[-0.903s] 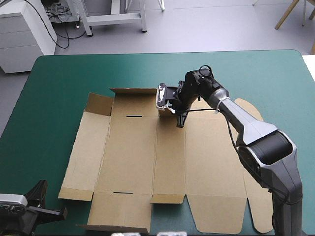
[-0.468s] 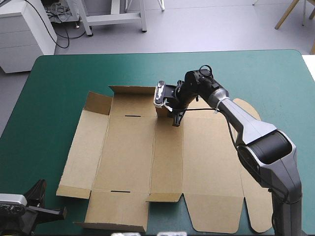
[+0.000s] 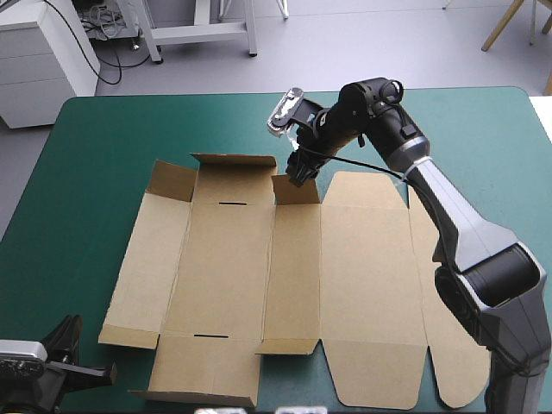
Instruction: Fold the box
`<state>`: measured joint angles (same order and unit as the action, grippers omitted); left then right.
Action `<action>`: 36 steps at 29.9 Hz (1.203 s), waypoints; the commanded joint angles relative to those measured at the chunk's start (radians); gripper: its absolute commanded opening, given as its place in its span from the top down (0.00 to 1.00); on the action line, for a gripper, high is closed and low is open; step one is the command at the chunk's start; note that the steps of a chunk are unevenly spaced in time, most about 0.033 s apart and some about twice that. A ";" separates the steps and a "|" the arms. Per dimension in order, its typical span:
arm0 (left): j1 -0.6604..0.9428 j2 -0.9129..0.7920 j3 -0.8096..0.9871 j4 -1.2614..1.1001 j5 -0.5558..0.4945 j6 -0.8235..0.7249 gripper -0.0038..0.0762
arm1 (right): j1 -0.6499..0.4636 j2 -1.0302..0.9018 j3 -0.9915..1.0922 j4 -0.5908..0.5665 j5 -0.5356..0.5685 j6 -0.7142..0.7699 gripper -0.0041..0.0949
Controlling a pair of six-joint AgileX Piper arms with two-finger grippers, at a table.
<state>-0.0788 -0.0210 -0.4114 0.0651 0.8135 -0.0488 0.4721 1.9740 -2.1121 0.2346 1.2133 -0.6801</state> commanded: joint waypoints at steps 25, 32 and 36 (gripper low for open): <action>-0.009 0.117 -0.110 0.117 -0.139 0.000 0.27 | -0.051 -0.612 0.645 -0.228 -0.273 0.623 0.96; -0.009 0.335 -0.283 0.153 -0.139 0.000 0.27 | -0.051 -0.888 0.960 -0.304 -0.394 0.692 0.96; -0.009 0.458 -0.378 0.151 -0.115 0.000 0.27 | -0.051 -1.037 1.105 -0.342 -0.439 0.817 0.98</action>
<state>-0.0788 0.3511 -0.7019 0.2045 0.7578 -0.0487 0.4271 1.0351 -1.0566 -0.0728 0.8561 0.0587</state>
